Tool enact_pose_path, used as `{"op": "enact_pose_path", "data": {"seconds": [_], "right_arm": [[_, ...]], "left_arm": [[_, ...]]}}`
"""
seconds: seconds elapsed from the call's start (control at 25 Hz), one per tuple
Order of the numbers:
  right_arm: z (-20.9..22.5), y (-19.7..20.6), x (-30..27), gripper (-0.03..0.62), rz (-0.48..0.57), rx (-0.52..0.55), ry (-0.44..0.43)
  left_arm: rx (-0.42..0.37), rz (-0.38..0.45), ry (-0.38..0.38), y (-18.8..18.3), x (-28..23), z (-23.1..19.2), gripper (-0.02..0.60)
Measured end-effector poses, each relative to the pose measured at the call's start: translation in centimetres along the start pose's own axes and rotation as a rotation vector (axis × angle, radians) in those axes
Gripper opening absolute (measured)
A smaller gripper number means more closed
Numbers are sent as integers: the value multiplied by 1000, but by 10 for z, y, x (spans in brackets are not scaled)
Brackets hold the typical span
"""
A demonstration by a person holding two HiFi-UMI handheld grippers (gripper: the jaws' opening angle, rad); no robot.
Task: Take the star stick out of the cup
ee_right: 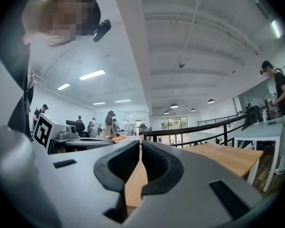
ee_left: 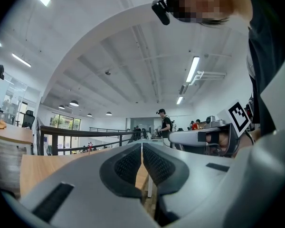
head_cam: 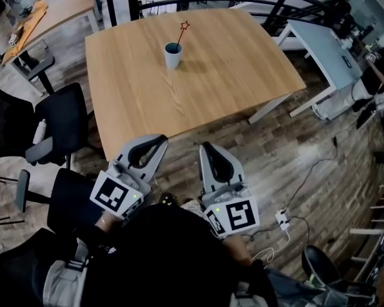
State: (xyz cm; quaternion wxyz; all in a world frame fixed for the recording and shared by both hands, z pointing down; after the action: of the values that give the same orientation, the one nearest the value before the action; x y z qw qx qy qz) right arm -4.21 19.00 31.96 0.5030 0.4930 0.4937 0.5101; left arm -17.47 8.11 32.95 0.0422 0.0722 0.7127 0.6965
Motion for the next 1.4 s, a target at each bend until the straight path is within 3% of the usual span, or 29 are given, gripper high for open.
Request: {"op": "enact_pose_path", "data": {"seconds": [0.28,0.52,0.84,1.4], "right_arm": [[14,1,-16,26,3,0,-6],[40,2,-42,26,19,0,-65],[81,6,-100,26,8,-26,-145],[134,14,-190,27,-19,-41,-239]], "left_arm": [[1,-5,-15,3,-12,-11,23],[-19,3,-68,5,-34,-24,23],[-16,-2,-152,8,-73,-63,23],[-32,-22,-211,13,-137,-129,23]]}}
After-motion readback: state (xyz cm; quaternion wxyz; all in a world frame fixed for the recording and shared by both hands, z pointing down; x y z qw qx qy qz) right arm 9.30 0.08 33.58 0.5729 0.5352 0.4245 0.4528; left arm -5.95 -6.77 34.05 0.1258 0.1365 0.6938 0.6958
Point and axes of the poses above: the fingertips, and each gripper's own axes: x backward along the fingers, z to its right, y out of its underside, the point moved 7 cm from there along x, backward along the fingers, and after that the axes turned 1 degree about y, right-handed, at the moved point
